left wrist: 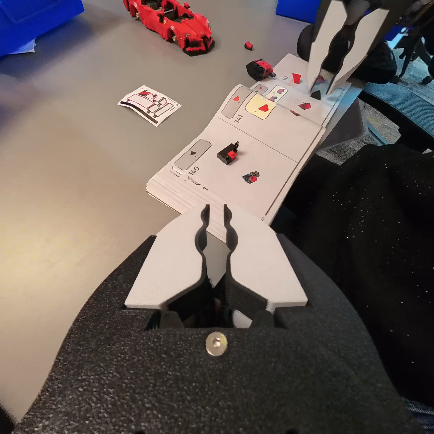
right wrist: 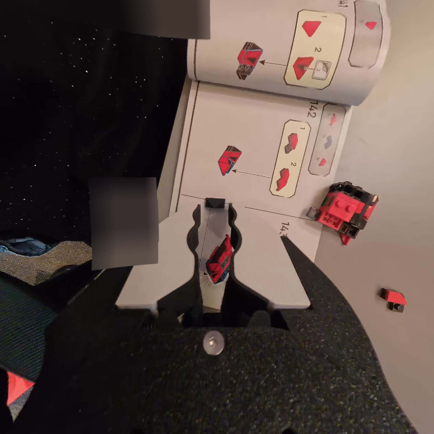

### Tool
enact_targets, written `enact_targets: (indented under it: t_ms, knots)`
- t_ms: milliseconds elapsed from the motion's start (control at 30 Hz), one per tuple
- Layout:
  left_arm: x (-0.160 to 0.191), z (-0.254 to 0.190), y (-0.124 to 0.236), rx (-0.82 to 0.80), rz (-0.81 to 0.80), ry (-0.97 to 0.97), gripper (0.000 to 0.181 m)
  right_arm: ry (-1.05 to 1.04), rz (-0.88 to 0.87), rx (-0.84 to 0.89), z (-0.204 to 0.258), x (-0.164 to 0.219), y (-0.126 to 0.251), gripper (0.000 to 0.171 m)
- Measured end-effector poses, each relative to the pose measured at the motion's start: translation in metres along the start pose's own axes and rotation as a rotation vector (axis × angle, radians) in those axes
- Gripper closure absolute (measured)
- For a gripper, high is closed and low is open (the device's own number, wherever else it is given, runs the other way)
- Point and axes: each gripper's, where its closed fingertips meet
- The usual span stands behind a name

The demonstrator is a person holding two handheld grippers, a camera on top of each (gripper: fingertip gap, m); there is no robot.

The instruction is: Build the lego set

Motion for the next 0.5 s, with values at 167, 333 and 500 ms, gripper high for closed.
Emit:
enact_targets:
  t_ms: [167, 333, 500]
  knots:
    - [0.0034, 0.0018, -0.0025, 0.01, -0.004, 0.01, 0.17, -0.018, -0.008, -0.01, 0.0007, 0.0008, -0.0041, 0.152]
    - [0.0079, 0.0037, -0.0012, 0.006, -0.006, 0.017, 0.17, -0.024, -0.025, -0.001, -0.0004, -0.0005, -0.0057, 0.156]
    - [0.0071, 0.0059, 0.0025, -0.007, -0.023, 0.014, 0.17, -0.029, -0.03, 0.022, -0.0002, -0.0006, -0.0057, 0.156]
Point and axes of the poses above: each gripper's, where its closed fingertips meet, y back along the fingers, x out of its underside, z = x × y across the jaws, and after that the axes turned 5 degrees about -z, right-handed
